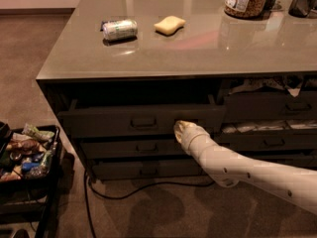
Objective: Close top drawer
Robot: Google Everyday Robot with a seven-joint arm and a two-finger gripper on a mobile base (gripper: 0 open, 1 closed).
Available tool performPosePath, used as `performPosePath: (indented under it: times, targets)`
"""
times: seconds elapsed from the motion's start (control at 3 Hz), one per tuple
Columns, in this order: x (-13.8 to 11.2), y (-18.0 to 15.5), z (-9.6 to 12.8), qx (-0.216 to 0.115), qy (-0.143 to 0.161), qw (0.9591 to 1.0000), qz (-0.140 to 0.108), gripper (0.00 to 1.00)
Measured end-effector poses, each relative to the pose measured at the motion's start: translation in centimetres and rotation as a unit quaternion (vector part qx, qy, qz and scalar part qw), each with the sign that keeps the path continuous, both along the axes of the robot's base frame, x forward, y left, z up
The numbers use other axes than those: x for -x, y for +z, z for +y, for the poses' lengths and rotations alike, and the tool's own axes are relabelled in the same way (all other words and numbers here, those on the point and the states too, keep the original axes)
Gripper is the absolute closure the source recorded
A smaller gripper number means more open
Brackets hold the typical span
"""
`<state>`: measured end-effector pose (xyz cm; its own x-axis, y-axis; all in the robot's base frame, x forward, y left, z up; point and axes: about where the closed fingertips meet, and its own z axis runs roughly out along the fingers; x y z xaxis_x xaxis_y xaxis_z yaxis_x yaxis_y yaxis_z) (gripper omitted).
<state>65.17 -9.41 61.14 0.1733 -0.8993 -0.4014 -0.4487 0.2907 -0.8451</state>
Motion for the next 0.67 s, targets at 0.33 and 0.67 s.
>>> performPosePath:
  times: [0.33, 0.67]
  targets:
    - [-1.1, -0.2, -0.2, 0.005, -0.001, 1.0000, -0.006, 1.00]
    - [-2.4, -0.1, -0.2, 0.007, -0.001, 0.9999, -0.015, 1.00]
